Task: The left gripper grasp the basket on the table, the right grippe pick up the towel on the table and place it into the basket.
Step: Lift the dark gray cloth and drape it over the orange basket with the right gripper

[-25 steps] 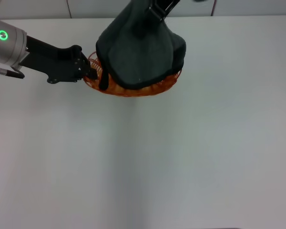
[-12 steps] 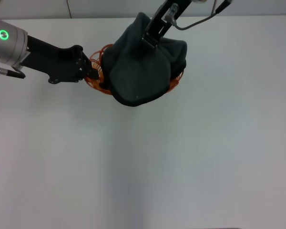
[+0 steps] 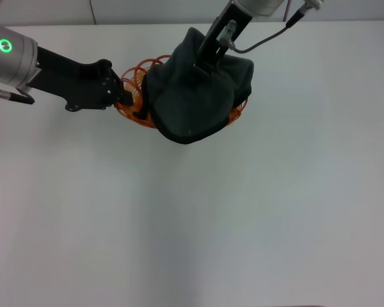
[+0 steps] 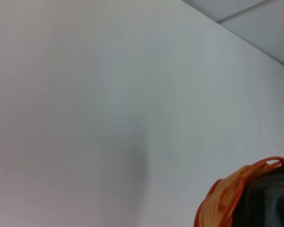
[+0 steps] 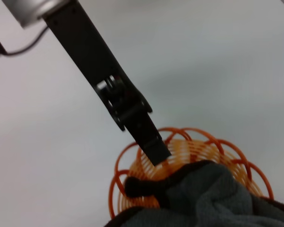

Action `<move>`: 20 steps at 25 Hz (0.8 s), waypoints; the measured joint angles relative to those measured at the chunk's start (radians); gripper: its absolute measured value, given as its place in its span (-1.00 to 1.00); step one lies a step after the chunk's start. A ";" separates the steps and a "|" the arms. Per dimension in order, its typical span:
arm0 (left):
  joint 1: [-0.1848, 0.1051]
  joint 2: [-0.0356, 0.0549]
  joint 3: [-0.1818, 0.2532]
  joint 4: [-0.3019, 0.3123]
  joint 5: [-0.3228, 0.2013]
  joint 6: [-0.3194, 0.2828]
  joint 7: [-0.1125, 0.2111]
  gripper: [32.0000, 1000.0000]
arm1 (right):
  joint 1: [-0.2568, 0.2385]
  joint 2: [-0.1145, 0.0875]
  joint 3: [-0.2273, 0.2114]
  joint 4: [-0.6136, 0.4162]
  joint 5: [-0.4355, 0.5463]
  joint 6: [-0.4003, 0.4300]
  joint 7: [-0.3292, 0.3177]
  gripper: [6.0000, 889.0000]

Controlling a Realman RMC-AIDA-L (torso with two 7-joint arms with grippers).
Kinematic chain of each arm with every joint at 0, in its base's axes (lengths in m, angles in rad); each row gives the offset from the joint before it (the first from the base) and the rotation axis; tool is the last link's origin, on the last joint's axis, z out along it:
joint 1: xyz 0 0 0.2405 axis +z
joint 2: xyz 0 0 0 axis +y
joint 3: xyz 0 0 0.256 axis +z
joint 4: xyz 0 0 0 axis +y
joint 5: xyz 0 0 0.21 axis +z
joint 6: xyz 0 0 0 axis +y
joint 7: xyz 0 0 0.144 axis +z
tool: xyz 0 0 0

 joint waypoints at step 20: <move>-0.010 -0.0009 0.000 0.002 0.002 0.000 0.000 -0.89 | 0.012 0.021 -0.026 0.064 -0.043 0.084 -0.006 -0.82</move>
